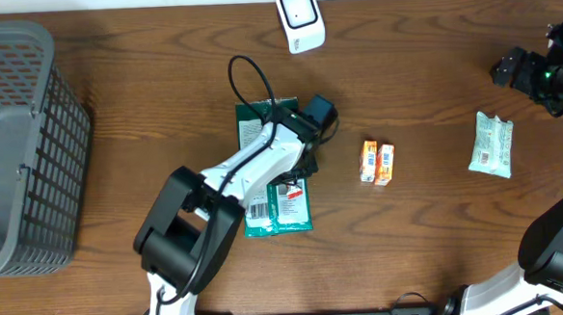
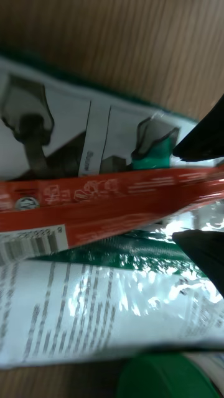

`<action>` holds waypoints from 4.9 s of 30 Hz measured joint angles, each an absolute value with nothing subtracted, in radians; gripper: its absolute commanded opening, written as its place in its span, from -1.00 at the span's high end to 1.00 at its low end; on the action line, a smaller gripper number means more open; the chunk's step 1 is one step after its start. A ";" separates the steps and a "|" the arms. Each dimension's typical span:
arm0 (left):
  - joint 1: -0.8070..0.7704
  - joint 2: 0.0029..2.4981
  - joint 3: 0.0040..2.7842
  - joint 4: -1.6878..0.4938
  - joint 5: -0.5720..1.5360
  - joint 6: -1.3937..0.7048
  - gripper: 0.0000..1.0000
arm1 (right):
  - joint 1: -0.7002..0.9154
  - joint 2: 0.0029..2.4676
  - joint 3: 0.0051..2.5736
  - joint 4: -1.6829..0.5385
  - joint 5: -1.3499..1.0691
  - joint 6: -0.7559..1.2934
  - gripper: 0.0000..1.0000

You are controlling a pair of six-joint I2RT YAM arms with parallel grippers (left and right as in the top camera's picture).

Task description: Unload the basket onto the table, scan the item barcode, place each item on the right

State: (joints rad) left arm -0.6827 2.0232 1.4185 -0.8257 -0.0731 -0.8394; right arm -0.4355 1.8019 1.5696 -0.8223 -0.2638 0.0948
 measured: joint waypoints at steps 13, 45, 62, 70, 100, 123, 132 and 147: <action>-0.665 2.013 1.418 -0.841 -0.056 -0.653 0.85 | -0.435 1.802 1.570 -0.823 -0.264 0.095 -0.99; -0.344 2.064 1.397 -0.826 0.802 -0.096 -0.54 | -0.435 1.802 1.570 -0.822 -0.264 0.095 -0.98; -0.608 1.800 1.441 -0.857 0.231 -0.096 0.85 | -0.435 1.802 1.570 -0.823 -0.264 0.095 -0.98; -0.787 1.897 1.399 -0.751 0.046 -0.113 0.84 | -0.435 1.802 1.570 -0.823 -0.264 0.095 -0.99; -0.792 2.014 1.385 -0.698 -0.121 -0.154 0.42 | -0.435 1.802 1.570 -0.823 -0.264 0.095 -0.98; -0.792 1.982 1.329 -0.639 -0.197 -0.153 0.39 | -0.435 1.802 1.570 -0.822 -0.264 0.095 -0.99; -0.792 1.982 1.329 -0.638 -0.243 -0.152 0.39 | -0.435 1.802 1.570 -0.823 -0.264 0.095 -0.99; -0.792 1.982 1.329 -0.621 -0.291 -0.115 0.31 | -0.435 1.802 1.570 -0.822 -0.264 0.095 -0.99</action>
State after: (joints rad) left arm -0.7921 1.9820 1.3289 -0.6209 -0.2913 -0.1146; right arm -0.4355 1.8019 1.5696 -0.8223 -0.2638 0.0948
